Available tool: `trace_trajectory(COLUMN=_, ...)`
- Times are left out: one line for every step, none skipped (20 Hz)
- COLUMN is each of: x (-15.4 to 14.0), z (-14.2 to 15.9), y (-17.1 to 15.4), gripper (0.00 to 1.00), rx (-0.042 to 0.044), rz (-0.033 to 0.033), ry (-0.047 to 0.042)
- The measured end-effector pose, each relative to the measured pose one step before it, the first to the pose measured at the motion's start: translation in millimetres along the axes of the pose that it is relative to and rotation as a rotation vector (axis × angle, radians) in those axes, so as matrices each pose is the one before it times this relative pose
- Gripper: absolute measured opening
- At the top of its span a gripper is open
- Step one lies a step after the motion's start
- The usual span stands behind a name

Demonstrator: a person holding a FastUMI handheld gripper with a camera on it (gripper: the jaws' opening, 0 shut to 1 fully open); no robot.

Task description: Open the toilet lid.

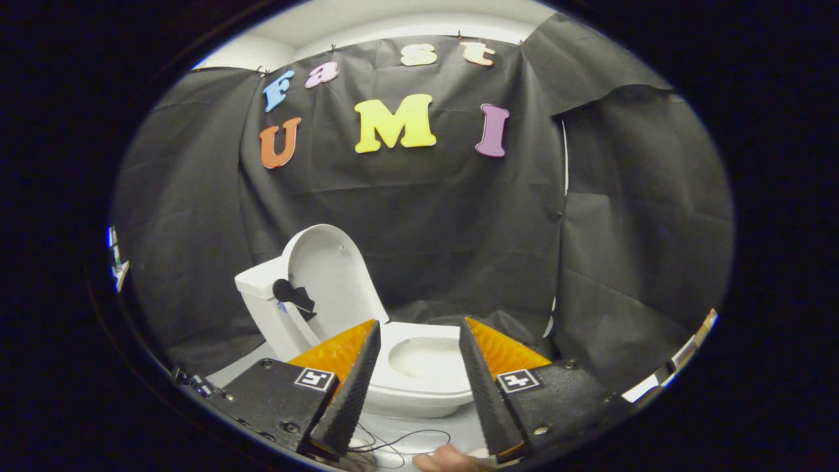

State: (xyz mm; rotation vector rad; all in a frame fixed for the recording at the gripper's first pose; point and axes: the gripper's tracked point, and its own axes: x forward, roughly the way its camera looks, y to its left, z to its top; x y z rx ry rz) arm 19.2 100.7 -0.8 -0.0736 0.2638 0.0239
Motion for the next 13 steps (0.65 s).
trace_trajectory(x=-0.55, z=-13.85, y=-9.62, gripper=0.96, rx=0.00706, rz=-0.00848, ry=0.02387)
trace_trajectory(x=-0.92, z=-0.35, y=-11.37, gripper=1.00, rx=0.00723, rz=-0.01298, ry=0.00664)
trace_trajectory(x=-3.60, z=1.95, y=-9.52, gripper=1.00, rx=0.00728, rz=-0.01140, ry=-0.00301)
trace_trajectory(x=-2.80, z=0.58, y=-5.86, gripper=1.00, rx=0.00539, rz=-0.00399, ry=-0.01290)
trace_trajectory(x=-3.61, z=2.58, y=-3.58, gripper=1.00, rx=0.00356, rz=0.00257, ry=-0.01937)
trace_trajectory(x=-2.95, z=2.79, y=-1.49, gripper=1.00, rx=0.00433, rz=0.00427, ry=-0.02033)
trace_trajectory(x=-2.96, z=1.91, y=-1.65, gripper=1.00, rx=0.00217, rz=0.00861, ry=-0.02311)
trace_trajectory(x=-1.55, z=1.23, y=-2.57, gripper=1.00, rx=-0.00227, rz=0.00247, ry=-0.01833)
trace_trajectory(x=-1.25, z=-1.79, y=-4.23, gripper=1.00, rx=-0.00571, rz=-0.00476, ry=-0.01051)
trace_trajectory(x=-0.85, z=-1.64, y=-3.77, gripper=1.00, rx=-0.00323, rz=0.00270, ry=-0.00958)
trace_trajectory(x=-0.70, z=-2.14, y=-1.51, gripper=1.00, rx=0.00610, rz=0.00202, ry=-0.00401)
trace_trajectory(x=-1.06, z=-3.21, y=-1.88, gripper=1.00, rx=0.01333, rz=0.00793, ry=-0.00454)
trace_trajectory(x=0.26, z=0.41, y=0.80, gripper=1.00, rx=0.01577, rz=0.01704, ry=-0.01646)
